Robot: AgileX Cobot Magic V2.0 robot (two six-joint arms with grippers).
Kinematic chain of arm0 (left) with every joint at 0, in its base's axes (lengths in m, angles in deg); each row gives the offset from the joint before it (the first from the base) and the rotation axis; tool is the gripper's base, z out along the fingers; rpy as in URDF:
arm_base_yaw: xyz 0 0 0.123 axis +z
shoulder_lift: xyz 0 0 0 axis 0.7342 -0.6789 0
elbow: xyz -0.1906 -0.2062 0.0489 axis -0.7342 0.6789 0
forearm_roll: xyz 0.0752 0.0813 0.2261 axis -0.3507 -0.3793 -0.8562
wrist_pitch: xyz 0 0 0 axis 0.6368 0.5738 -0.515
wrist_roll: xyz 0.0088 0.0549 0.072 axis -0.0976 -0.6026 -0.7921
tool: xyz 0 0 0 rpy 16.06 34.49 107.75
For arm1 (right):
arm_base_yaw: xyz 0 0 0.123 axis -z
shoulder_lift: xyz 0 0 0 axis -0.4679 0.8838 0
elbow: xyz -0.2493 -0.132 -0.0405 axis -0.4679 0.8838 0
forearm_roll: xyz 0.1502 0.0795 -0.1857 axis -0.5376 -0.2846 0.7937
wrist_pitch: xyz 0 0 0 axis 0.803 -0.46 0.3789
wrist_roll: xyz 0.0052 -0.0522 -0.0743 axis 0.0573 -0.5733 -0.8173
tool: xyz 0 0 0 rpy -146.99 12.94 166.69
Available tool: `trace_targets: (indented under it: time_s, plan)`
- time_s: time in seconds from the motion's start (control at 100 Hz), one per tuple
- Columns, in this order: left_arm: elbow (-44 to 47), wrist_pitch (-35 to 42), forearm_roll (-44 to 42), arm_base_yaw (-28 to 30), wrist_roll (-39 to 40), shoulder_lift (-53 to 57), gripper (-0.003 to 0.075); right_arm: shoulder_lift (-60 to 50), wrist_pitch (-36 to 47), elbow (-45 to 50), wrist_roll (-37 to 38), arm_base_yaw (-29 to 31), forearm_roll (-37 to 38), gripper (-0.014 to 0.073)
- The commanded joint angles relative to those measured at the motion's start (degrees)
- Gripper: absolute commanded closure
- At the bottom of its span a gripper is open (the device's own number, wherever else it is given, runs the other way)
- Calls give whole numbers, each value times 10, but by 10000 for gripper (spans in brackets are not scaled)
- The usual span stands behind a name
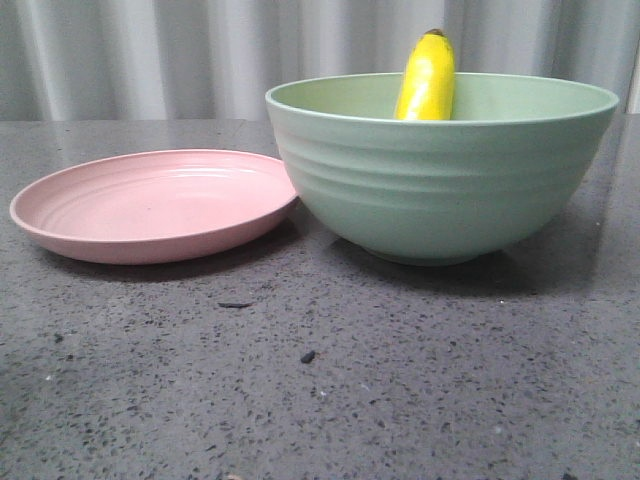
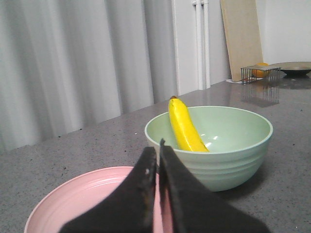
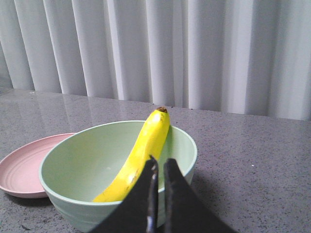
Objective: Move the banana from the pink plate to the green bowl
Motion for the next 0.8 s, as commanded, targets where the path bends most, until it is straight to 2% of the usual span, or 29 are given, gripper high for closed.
trace_targets:
  time_s: [0.0,0.33,0.4,0.58,0.76,0.79]
  plan:
    - [-15,47,5,1,2,-2,741,4,49,-15,-7,0,8,658]
    - [5,49,19,9,2,1,741,4,49,-15,-7,0,8,658]
    - [23,54,49,35,2,14,741,4,48,-15,-7,0,8,658]
    - [92,98,42,134,2,54,741,4,48,-15,-7,0,8,658]
    - [156,98,45,232,2,129,741,4,48,-15,-7,0,8,658]
    - [155,60,45,246,2,142,741,4,48,-15,-7,0,8,658]
